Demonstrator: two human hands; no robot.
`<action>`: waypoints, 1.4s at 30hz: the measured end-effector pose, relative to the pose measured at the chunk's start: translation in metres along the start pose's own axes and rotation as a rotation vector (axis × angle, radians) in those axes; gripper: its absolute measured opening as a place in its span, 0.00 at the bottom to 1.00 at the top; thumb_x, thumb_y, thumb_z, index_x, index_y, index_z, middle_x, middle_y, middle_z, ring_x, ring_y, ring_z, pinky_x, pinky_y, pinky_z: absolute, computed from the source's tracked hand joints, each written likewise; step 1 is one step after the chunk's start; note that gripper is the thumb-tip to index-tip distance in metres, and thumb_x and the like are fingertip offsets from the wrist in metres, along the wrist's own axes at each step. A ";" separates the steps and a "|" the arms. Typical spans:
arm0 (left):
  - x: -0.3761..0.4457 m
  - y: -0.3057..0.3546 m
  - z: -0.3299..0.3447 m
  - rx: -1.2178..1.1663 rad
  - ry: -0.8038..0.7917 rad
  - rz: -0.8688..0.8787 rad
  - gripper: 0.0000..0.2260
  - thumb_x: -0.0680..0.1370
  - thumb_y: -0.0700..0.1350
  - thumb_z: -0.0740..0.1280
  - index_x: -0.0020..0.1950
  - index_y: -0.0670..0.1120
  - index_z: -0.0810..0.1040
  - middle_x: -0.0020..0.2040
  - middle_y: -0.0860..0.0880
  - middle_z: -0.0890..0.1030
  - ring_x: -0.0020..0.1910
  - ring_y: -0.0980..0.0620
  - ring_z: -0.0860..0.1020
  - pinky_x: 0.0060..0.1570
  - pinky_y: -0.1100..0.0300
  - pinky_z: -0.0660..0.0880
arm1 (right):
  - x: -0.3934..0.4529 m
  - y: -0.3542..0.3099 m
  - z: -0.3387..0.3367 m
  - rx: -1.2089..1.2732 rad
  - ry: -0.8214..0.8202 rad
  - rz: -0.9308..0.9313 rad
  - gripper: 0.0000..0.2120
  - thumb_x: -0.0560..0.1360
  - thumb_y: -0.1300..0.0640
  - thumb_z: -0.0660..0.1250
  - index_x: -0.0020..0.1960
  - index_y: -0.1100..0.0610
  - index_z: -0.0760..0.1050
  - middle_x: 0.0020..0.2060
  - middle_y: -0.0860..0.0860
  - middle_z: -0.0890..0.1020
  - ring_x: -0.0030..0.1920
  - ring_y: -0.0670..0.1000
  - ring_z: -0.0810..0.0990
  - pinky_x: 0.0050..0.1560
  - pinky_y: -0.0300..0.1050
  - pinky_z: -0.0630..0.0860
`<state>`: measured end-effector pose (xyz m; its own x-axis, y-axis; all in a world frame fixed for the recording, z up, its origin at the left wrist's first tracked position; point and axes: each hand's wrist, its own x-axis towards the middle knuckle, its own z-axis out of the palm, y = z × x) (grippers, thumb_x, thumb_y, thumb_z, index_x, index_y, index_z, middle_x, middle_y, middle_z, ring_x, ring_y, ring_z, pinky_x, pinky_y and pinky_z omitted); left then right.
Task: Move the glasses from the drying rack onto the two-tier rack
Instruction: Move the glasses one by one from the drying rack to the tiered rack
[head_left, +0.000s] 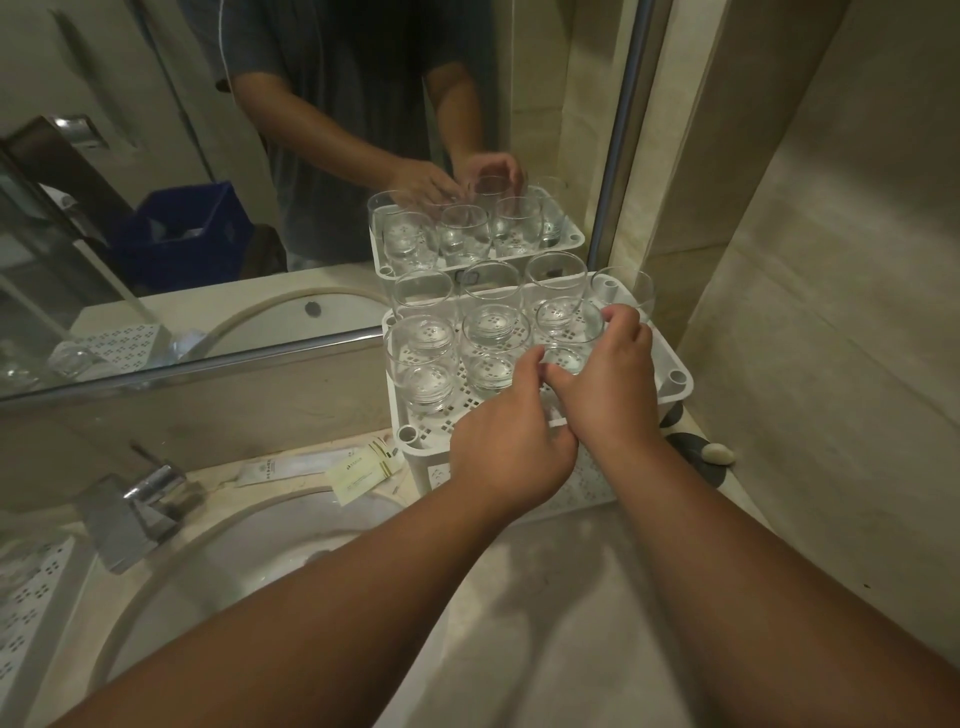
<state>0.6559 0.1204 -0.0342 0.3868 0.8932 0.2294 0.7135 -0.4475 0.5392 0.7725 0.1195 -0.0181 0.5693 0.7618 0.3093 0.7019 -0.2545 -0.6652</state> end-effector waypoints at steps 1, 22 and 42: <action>0.000 0.000 0.000 0.002 0.000 -0.002 0.34 0.73 0.58 0.63 0.76 0.56 0.51 0.55 0.53 0.84 0.49 0.51 0.83 0.42 0.52 0.79 | 0.000 0.000 0.000 0.004 0.000 -0.004 0.39 0.67 0.50 0.80 0.69 0.57 0.62 0.65 0.58 0.70 0.58 0.55 0.76 0.47 0.39 0.68; -0.002 -0.005 -0.023 -0.177 -0.148 0.050 0.36 0.76 0.50 0.70 0.79 0.53 0.55 0.64 0.50 0.79 0.61 0.52 0.78 0.52 0.59 0.72 | -0.019 0.000 -0.005 0.079 0.091 -0.084 0.40 0.67 0.52 0.80 0.72 0.56 0.64 0.66 0.56 0.67 0.61 0.52 0.71 0.52 0.38 0.65; -0.085 -0.138 -0.183 -0.115 0.228 -0.169 0.27 0.76 0.51 0.68 0.73 0.57 0.64 0.63 0.53 0.77 0.63 0.51 0.73 0.64 0.47 0.71 | -0.106 -0.186 0.034 0.356 0.005 -0.511 0.22 0.72 0.56 0.74 0.63 0.57 0.73 0.62 0.50 0.70 0.60 0.45 0.72 0.61 0.40 0.73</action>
<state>0.4173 0.1140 0.0204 0.1182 0.9473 0.2977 0.6806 -0.2956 0.6704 0.5668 0.1060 0.0495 0.2014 0.7318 0.6511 0.7009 0.3566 -0.6176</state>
